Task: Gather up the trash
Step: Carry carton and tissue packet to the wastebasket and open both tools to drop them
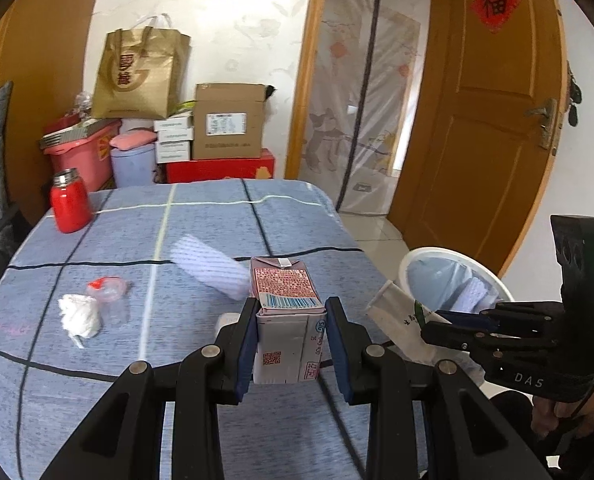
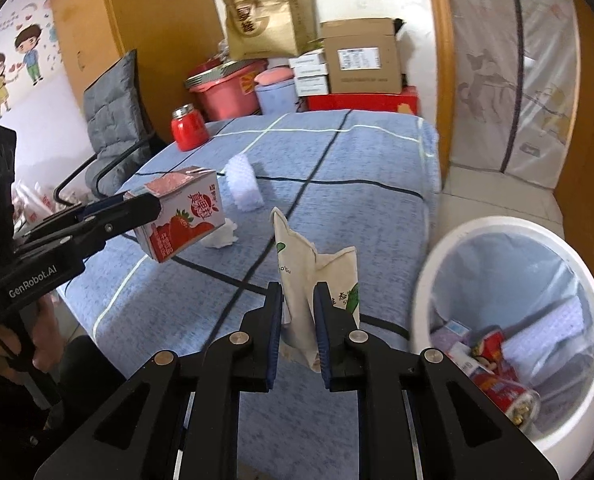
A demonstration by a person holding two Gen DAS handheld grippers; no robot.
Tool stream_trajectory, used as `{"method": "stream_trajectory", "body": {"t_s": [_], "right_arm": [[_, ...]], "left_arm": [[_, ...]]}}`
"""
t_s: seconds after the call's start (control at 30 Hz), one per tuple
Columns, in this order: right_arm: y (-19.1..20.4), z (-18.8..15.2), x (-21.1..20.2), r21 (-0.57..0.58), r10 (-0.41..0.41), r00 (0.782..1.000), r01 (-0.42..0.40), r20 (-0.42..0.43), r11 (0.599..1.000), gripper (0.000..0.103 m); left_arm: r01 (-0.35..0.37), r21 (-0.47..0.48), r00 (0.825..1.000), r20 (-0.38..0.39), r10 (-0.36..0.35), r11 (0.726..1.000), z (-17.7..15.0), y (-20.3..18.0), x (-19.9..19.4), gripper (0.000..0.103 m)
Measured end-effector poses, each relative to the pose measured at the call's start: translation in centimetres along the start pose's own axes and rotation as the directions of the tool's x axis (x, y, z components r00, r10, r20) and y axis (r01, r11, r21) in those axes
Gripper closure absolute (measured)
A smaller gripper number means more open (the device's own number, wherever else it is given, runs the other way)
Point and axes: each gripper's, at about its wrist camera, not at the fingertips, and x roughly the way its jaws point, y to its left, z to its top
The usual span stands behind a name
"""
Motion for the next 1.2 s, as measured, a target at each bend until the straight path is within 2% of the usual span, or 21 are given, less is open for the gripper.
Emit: {"method": "stream_trajectory", "body": {"t_s": [0.23,0.63,0.93,1.2], "right_arm": [[-3.0,-1.0,-2.3,0.066,-0.065,0.998,0.063,0.022,0.996,0.086],[-9.6,-3.1,-6.4,0.199,-0.188,0.981,0.176,0.047,0.964,0.086],[-12.7,-4.0,-7.4,0.254,-0.222,0.974,0.205,0.040,0.945,0.086],[-14.8,-4.8,-7.4,0.297,-0.232,0.972,0.214,0.027,0.931,0.086]], "left_arm": [[0.083,0.032,0.996,-0.026,-0.082,0.996,0.0,-3.2,1.7,0.070],[0.222,0.101,0.973,-0.079,-0.215,0.970,0.8,-9.8,5.5,0.070],[0.290,0.146,0.954,-0.119,-0.274,0.946,0.9,-14.1,8.2,0.070],[0.325,0.162,0.940,-0.165,-0.299,0.932,0.5,-16.1,10.8,0.070]]}}
